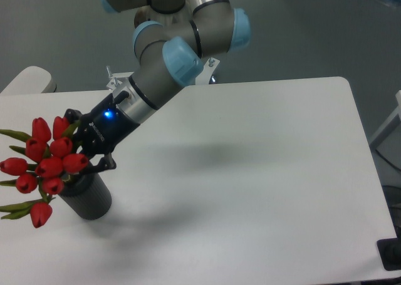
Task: Pick up the flowers from the vase
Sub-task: 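Lift the gripped tulips up out of the black vase, then carry the tulip bunch away from the vase over the table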
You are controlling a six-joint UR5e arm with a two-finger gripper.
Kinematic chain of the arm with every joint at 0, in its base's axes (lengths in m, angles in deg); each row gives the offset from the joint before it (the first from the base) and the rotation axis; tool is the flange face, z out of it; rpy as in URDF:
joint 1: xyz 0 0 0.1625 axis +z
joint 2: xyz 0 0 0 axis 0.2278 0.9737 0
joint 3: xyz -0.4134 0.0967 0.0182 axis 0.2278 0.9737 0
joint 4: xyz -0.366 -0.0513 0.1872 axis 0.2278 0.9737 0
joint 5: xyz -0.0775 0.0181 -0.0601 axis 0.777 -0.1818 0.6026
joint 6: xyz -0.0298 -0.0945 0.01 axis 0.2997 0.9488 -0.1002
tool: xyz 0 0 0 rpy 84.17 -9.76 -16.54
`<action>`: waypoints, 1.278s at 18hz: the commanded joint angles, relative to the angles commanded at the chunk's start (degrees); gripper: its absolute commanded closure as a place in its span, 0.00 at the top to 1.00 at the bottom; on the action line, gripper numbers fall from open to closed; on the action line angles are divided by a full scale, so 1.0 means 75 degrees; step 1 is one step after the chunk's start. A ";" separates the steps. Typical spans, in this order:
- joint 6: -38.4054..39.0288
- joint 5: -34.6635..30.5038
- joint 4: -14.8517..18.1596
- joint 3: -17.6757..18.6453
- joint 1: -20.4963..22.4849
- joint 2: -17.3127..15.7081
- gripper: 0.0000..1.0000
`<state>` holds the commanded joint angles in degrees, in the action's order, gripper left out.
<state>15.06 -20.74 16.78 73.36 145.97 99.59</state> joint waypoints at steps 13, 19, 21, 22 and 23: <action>0.1348 0.1054 0.0035 -0.1265 0.0878 -0.0082 0.34; 0.1255 0.1278 0.0035 -0.1617 0.1569 0.0174 0.34; 0.1255 0.1255 0.0023 -0.1757 0.1757 0.0467 0.34; 0.1208 0.1231 0.0012 -0.1828 0.1862 0.0619 0.34; 0.1057 0.1208 0.0012 -0.1898 0.1979 0.0760 0.34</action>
<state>22.99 -11.68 16.87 59.12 160.82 105.29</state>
